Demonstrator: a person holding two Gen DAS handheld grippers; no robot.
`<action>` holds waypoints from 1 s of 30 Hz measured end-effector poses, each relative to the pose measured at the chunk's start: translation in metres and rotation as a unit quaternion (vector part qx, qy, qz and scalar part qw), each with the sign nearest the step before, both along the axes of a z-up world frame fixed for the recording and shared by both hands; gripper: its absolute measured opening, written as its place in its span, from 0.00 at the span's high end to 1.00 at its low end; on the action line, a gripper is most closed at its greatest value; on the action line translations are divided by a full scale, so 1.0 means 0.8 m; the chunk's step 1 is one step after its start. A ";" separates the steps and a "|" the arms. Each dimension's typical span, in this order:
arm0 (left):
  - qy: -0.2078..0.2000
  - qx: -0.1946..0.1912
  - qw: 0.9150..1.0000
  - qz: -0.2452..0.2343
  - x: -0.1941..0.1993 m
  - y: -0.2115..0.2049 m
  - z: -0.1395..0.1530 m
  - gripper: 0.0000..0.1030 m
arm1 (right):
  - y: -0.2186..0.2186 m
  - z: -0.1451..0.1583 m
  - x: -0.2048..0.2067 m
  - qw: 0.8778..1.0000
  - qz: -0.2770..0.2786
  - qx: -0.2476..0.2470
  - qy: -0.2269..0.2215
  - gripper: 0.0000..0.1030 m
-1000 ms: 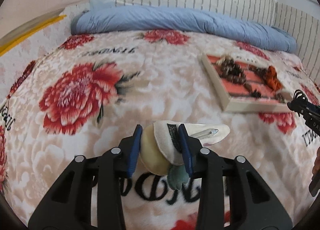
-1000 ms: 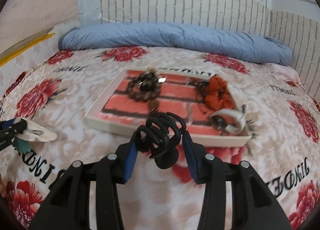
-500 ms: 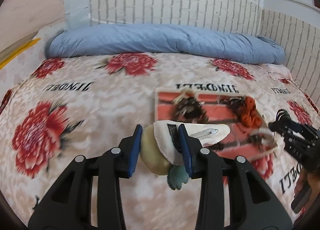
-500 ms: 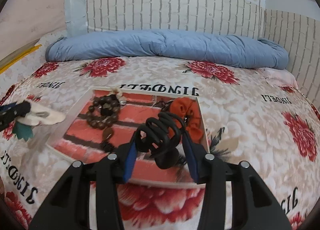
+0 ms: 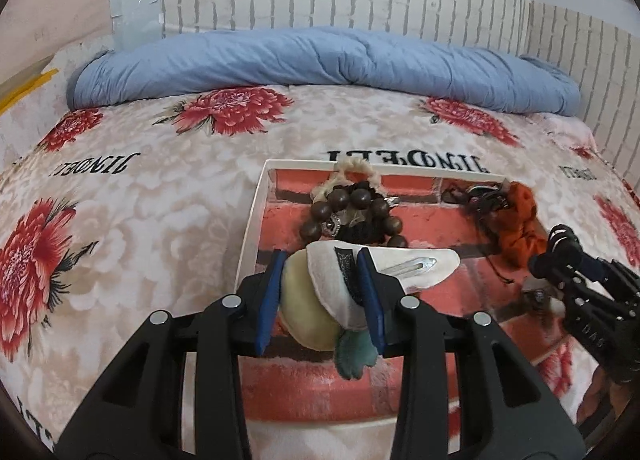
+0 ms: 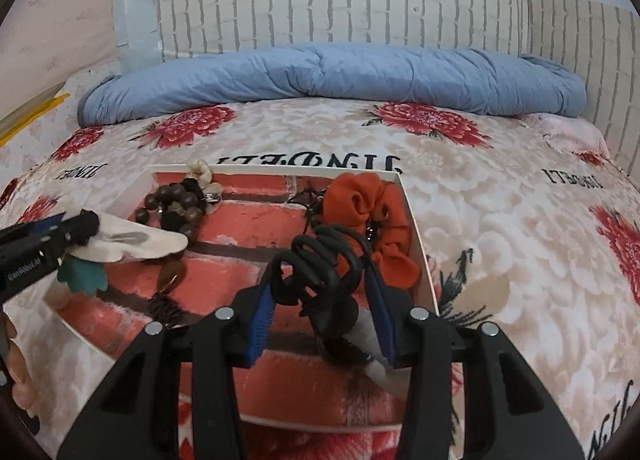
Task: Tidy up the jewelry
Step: 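Carry both clips into the tray and open both tools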
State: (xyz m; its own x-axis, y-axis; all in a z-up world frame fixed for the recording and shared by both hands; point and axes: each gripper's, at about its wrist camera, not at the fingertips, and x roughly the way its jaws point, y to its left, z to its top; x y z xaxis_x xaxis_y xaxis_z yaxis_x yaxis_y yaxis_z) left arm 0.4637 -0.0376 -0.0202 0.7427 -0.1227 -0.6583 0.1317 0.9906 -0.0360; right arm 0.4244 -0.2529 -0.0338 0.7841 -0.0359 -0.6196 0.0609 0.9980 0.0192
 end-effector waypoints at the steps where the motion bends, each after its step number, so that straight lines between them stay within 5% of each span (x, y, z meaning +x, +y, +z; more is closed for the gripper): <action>1: 0.000 0.004 1.000 -0.001 0.003 -0.002 -0.004 0.65 | 0.001 -0.002 0.002 1.000 -0.001 -0.005 0.000 0.58; 14: -0.004 0.032 0.999 0.000 0.011 -0.015 -0.033 0.63 | -0.001 -0.028 0.030 1.000 0.009 0.003 0.011 0.58; 23: -0.003 0.033 0.999 0.004 0.011 -0.016 -0.040 0.52 | -0.004 -0.041 0.037 0.999 0.015 0.021 0.031 0.56; 24: -0.004 0.034 0.999 0.005 0.010 -0.017 -0.040 0.48 | -0.005 -0.040 0.037 0.999 0.014 0.022 0.029 0.53; 26: -0.008 0.035 0.999 0.006 0.007 -0.017 -0.039 0.44 | -0.007 -0.039 0.034 0.999 0.009 0.024 0.027 0.31; 30: -0.034 0.037 0.999 0.001 -0.015 -0.019 -0.027 0.26 | -0.013 -0.031 0.025 0.999 0.010 0.043 0.022 0.23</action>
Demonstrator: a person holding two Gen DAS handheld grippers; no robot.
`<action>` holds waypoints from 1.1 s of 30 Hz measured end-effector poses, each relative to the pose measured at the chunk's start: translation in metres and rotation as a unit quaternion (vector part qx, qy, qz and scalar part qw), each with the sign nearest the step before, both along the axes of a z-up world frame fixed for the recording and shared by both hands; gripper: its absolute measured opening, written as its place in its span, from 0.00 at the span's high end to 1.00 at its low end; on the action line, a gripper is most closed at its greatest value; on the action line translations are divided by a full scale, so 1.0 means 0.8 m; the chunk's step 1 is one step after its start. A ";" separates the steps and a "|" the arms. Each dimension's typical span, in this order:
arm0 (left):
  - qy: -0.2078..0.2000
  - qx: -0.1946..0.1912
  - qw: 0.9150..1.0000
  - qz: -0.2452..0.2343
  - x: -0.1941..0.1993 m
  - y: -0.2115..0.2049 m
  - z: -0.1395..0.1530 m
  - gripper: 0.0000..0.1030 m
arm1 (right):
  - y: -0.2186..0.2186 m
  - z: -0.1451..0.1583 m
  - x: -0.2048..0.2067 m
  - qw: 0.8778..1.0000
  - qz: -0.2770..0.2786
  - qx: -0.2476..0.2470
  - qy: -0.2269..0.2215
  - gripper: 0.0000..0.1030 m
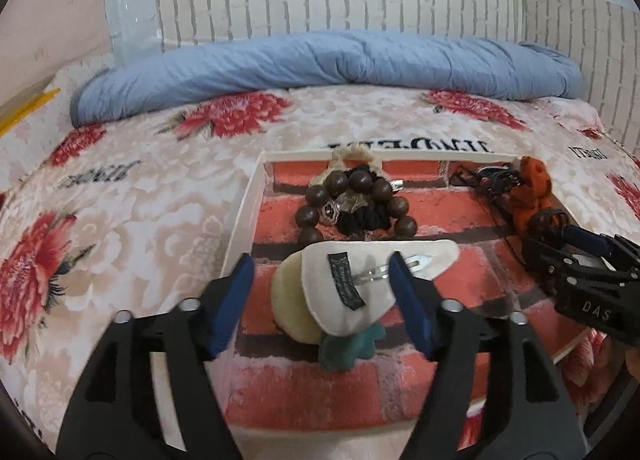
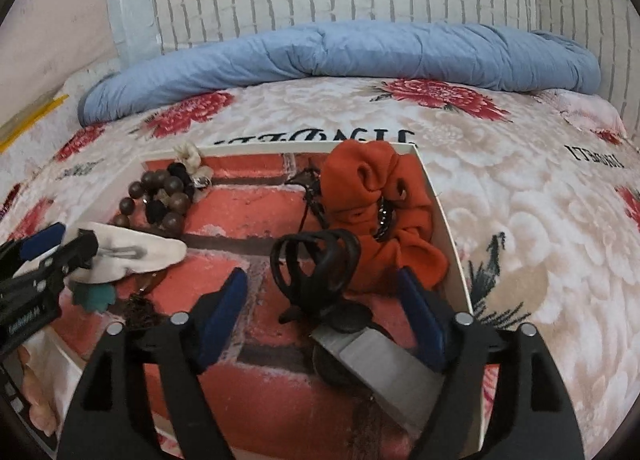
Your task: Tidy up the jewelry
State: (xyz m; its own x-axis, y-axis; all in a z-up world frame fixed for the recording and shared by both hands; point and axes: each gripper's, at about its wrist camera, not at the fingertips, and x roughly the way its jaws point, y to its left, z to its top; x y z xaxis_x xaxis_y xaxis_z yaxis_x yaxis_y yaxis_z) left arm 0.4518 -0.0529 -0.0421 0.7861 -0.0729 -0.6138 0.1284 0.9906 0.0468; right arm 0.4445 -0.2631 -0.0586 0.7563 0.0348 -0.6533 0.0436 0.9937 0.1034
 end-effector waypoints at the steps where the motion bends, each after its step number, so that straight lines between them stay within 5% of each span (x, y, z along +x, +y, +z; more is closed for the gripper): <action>1: -0.008 0.004 1.000 0.000 -0.007 -0.001 0.003 0.25 | -0.001 0.002 -0.004 1.000 0.000 0.001 0.000 0.21; 6: -0.048 -0.008 0.999 0.012 -0.046 0.007 0.023 0.05 | -0.009 0.014 -0.030 1.000 -0.010 -0.003 -0.013 0.10; 20: -0.089 -0.043 0.995 0.030 -0.184 0.030 0.055 0.05 | -0.004 0.052 -0.164 0.997 -0.013 -0.009 -0.069 0.04; 33: -0.124 -0.066 0.989 0.052 -0.291 0.052 0.043 0.05 | 0.022 0.059 -0.284 0.991 -0.009 -0.035 -0.127 0.04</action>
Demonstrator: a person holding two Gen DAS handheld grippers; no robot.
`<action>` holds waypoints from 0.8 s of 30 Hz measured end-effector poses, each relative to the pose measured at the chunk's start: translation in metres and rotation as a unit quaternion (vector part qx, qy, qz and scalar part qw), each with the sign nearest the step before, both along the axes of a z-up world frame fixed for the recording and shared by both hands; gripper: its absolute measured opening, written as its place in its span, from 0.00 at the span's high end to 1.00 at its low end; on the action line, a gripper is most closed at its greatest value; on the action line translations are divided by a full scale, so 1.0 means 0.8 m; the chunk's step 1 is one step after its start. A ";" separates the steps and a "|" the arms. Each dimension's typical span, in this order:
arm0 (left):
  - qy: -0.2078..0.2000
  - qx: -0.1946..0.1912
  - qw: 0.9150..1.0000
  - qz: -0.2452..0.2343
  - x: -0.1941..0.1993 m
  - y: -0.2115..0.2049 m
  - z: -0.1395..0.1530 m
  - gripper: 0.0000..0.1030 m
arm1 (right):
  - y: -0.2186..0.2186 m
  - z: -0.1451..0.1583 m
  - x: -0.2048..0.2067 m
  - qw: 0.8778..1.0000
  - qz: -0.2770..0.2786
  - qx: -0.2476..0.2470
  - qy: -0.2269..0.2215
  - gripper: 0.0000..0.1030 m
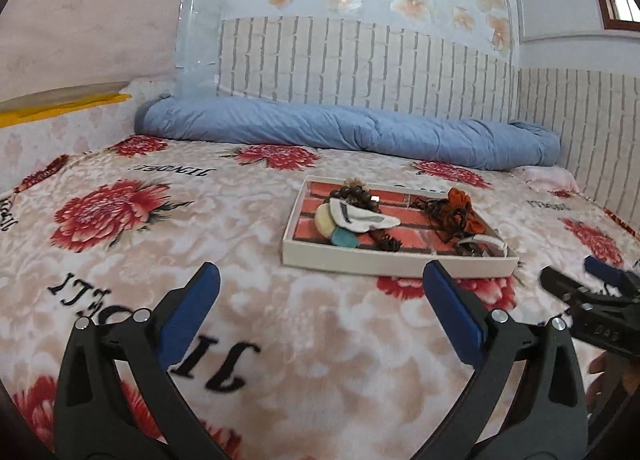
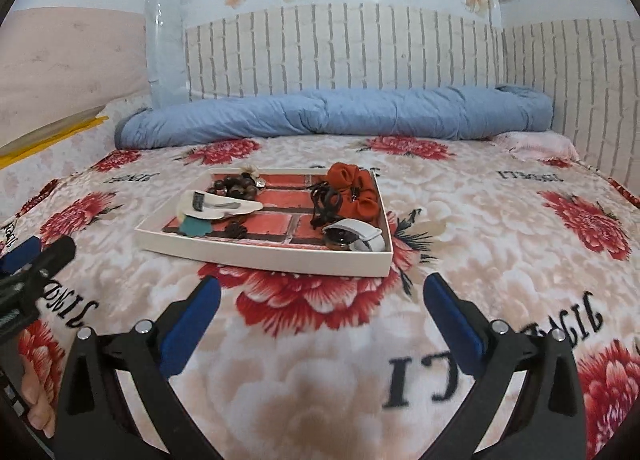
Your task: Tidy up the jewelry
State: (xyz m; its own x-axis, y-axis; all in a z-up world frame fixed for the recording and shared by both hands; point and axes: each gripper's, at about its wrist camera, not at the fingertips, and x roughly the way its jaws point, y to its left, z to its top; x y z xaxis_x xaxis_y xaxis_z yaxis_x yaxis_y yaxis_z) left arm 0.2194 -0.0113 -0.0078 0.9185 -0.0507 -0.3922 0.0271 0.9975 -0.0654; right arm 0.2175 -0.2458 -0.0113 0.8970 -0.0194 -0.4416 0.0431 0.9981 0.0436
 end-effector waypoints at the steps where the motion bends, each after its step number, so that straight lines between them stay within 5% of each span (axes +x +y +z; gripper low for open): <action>1: -0.001 0.002 1.000 0.002 -0.004 0.000 -0.002 0.05 | 0.001 0.001 -0.007 1.000 0.000 -0.001 -0.005 0.04; 24: -0.007 0.018 1.000 0.007 -0.019 -0.004 -0.013 0.05 | 0.005 -0.009 -0.046 0.999 -0.002 0.003 -0.048 0.04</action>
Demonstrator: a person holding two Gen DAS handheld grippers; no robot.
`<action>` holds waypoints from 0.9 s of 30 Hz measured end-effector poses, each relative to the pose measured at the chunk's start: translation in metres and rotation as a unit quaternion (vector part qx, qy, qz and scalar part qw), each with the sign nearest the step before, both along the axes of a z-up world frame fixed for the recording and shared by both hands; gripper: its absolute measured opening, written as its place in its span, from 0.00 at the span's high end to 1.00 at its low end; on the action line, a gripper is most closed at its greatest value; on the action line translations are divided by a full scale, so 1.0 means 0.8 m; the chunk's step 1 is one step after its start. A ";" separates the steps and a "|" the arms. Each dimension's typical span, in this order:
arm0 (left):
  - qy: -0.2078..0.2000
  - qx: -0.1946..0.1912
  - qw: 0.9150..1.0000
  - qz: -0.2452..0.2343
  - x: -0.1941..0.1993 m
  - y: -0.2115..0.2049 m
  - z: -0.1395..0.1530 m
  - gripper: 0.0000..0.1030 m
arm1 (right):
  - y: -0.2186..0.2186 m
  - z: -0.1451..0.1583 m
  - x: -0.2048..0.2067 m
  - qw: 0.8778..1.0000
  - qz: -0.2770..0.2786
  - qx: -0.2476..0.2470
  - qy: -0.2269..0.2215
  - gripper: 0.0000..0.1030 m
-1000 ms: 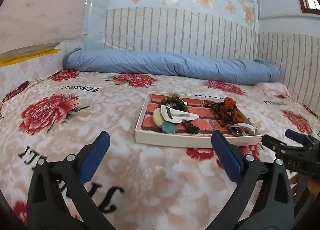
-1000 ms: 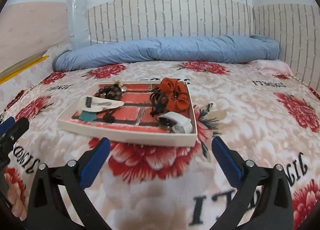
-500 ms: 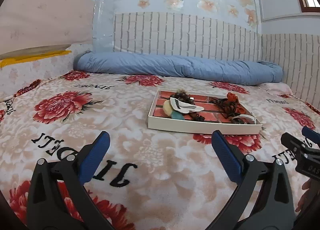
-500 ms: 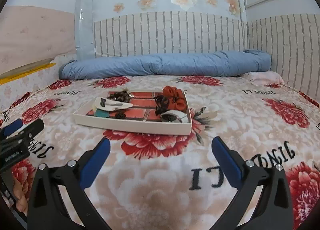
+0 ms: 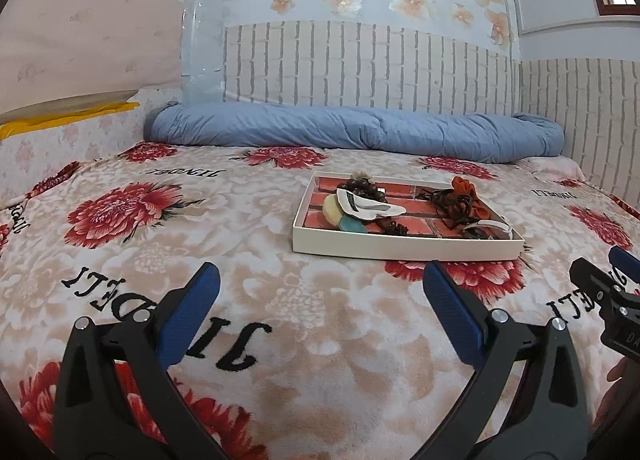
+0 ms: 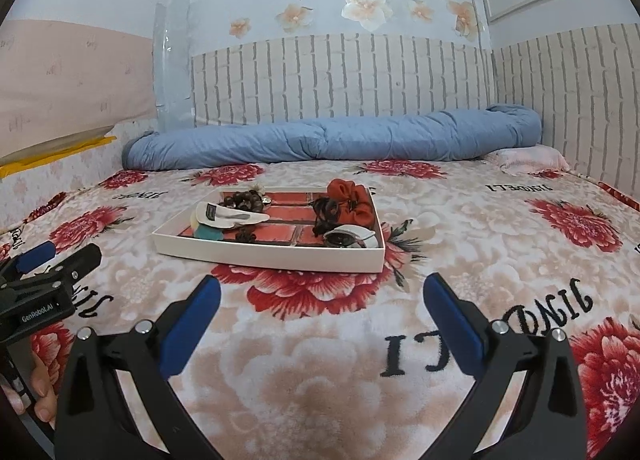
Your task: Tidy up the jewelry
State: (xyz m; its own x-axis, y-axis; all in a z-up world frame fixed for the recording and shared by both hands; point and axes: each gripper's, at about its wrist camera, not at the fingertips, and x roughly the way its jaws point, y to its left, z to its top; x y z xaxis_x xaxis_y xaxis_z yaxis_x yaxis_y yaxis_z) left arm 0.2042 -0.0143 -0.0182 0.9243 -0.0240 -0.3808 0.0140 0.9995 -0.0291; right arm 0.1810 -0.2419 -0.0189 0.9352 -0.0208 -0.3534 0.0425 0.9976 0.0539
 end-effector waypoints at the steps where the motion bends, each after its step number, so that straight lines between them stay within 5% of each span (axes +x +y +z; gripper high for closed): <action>1: 0.000 0.000 1.000 -0.001 0.000 0.000 0.000 0.05 | 0.000 0.000 0.000 1.000 0.000 0.000 0.000 0.04; 27: -0.010 0.026 1.000 -0.013 -0.004 -0.009 -0.002 0.05 | -0.001 0.001 0.001 1.000 -0.001 -0.002 -0.002 0.04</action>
State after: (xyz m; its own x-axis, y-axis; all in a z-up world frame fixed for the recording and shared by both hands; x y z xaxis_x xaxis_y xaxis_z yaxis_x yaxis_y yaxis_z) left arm 0.2012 -0.0211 -0.0200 0.9310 -0.0294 -0.3637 0.0404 0.9989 0.0229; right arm 0.1815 -0.2426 -0.0182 0.9365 -0.0243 -0.3500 0.0444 0.9978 0.0495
